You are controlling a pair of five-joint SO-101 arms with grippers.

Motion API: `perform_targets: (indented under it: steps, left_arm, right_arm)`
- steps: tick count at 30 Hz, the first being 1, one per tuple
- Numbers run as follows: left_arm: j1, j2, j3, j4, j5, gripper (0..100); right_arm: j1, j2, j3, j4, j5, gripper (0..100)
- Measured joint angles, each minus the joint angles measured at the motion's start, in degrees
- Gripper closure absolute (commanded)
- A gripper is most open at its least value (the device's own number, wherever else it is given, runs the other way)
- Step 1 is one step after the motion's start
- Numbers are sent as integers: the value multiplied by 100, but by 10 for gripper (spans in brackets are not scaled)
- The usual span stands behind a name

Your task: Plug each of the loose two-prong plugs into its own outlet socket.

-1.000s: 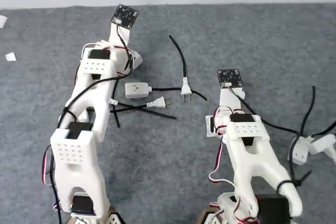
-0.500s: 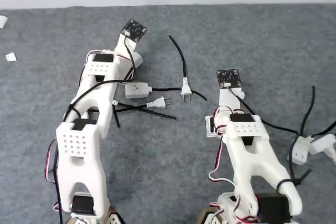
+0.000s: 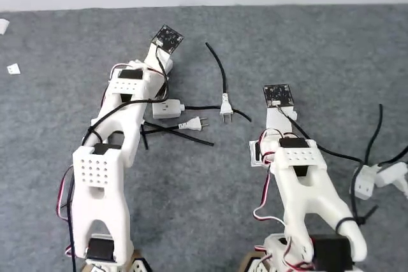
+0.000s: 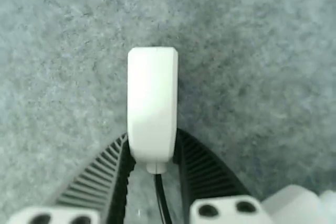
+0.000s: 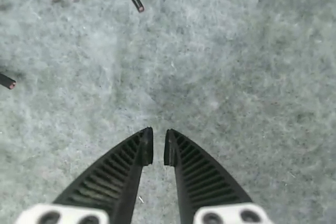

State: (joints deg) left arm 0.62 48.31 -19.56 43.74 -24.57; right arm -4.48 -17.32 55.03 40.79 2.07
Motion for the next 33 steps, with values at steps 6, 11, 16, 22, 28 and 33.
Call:
perform_targets:
  steps: [6, 11, 16, 22, 28, 33]
  left_arm:
    - [-26, -176, -35, 97, 422, 988]
    - [-237, -826, -26, 1090, 976, 988]
    - [-220, -1776, -26, 2629, 1055, 988]
    - [-246, -3244, -26, 3815, 1213, 988]
    - [-413, -4765, -26, 4255, 1530, 988]
    - [-325, -5125, 246, 5380, 1521, 988]
  right_arm:
    - [-9, 0, 0, -9, 0, 954]
    - [0, 0, 0, -26, 0, 954]
    - [-18, 0, 0, -26, 0, 954]
    - [0, 0, 0, -26, 0, 954]
    - [0, 0, 0, -26, 0, 954]
    - [-9, 0, 0, -26, 0, 954]
